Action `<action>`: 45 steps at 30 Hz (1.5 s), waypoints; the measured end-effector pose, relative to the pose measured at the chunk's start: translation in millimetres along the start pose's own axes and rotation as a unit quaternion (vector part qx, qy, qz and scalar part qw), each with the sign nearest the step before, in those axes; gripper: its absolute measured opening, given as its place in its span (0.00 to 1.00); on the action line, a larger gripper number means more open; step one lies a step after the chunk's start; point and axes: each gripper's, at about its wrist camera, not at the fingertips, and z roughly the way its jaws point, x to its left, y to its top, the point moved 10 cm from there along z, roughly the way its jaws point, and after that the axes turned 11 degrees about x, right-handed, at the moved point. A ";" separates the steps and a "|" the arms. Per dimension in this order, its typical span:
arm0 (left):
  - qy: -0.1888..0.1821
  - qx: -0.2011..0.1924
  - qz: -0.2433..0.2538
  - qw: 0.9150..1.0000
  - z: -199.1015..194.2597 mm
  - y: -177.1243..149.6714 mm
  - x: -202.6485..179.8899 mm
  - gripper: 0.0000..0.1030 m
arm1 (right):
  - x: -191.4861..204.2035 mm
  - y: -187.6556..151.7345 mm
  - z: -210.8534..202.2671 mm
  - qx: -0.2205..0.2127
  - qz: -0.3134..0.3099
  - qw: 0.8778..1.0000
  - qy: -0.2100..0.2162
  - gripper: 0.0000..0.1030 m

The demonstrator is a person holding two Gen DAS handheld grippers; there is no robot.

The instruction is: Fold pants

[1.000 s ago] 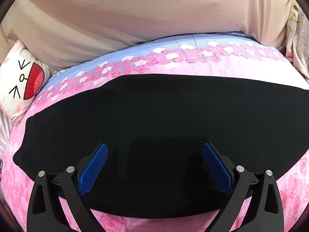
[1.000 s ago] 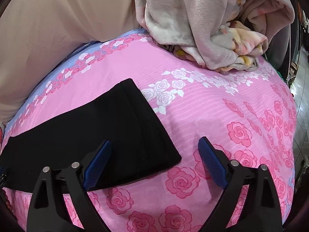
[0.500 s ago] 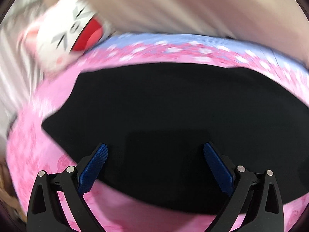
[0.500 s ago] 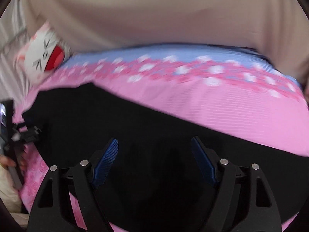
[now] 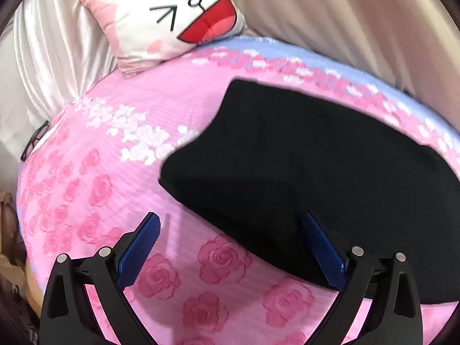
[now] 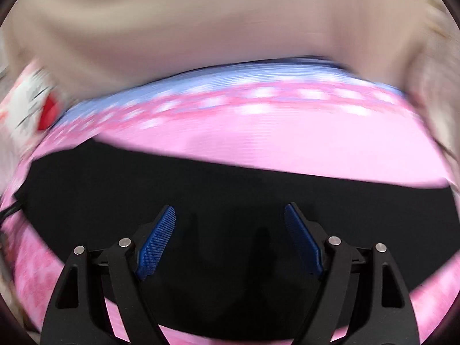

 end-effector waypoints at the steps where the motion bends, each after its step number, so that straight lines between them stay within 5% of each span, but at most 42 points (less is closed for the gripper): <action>1: 0.000 -0.022 0.002 1.000 -15.3 3.4 -3.1 0.95 | -43.0 -3.1 -13.3 -0.010 0.037 0.999 -0.027 0.75; 5: 0.001 -0.074 0.042 0.996 -52.6 5.8 -39.4 0.95 | -198.6 -31.6 -52.9 -0.025 0.172 0.978 -0.119 0.78; 9: -0.033 -0.072 0.086 0.993 -54.1 -5.6 -104.6 0.95 | -261.3 -50.3 -46.9 -0.004 0.212 0.973 -0.094 0.78; 14: -0.062 -0.041 0.144 0.987 -38.9 -44.4 -178.3 0.95 | -261.9 -55.8 -16.6 0.022 0.190 0.978 -0.079 0.80; 19: -0.055 -0.033 0.182 0.981 -33.3 -64.5 -208.2 0.95 | -255.4 -47.4 -6.1 0.030 0.161 0.983 -0.085 0.81; 21: -0.057 -0.033 0.178 0.982 -33.0 -65.7 -210.6 0.95 | -243.2 -44.0 -2.9 0.034 0.134 0.987 -0.083 0.59; 24: -0.063 -0.029 0.166 0.984 -31.1 -64.7 -204.5 0.95 | -230.3 -42.6 -0.5 0.030 0.149 0.988 -0.026 0.20; 30: -0.066 -0.035 0.159 0.984 -35.6 -57.6 -191.8 0.95 | -222.8 -35.6 -12.1 0.007 0.188 0.982 0.003 0.17; 35: -0.074 -0.044 0.147 0.985 -40.0 -51.8 -170.4 0.95 | -160.3 4.7 -44.1 -0.026 0.145 0.988 0.035 0.17; 40: -0.086 -0.042 0.132 0.987 -37.7 -50.4 -151.1 0.95 | -33.1 47.9 -66.6 -0.047 0.033 0.995 0.083 0.17; 45: -0.087 -0.048 0.119 0.988 -37.3 -49.5 -126.4 0.95 | 98.2 60.9 -60.9 -0.031 -0.069 0.988 0.138 0.17</action>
